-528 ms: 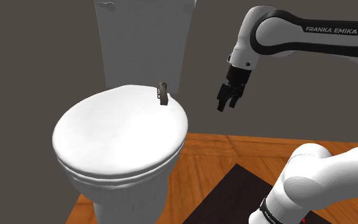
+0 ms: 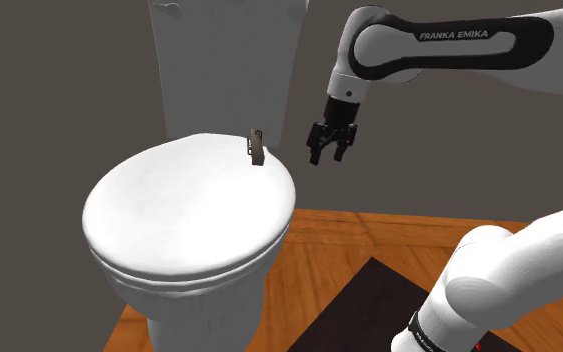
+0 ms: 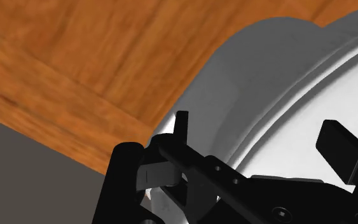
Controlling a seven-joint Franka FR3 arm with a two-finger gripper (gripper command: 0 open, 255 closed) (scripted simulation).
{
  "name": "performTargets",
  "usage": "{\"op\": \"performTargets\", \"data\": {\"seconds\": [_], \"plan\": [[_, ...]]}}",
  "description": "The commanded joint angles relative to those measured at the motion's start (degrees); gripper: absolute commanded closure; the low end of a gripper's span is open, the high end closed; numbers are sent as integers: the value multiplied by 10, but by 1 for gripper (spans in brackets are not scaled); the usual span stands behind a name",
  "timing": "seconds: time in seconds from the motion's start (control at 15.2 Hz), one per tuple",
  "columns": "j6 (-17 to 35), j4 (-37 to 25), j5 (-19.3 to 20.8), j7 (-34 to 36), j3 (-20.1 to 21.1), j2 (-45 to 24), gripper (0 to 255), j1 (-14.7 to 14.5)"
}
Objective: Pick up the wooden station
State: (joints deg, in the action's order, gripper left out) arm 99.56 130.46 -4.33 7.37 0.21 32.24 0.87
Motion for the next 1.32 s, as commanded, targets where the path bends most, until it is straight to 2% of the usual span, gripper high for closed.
{"op": "performTargets", "data": {"seconds": [0.0,0.59,0.92,1.19,1.25], "plan": [[13,-31,-3,30,12,-44,0,2],[28,-225,10,150,41,-255,0,13],[6,-366,27,211,44,-377,0,12],[-30,-507,39,255,40,-484,0,8],[-30,-509,39,256,39,-486,0,8]]}}
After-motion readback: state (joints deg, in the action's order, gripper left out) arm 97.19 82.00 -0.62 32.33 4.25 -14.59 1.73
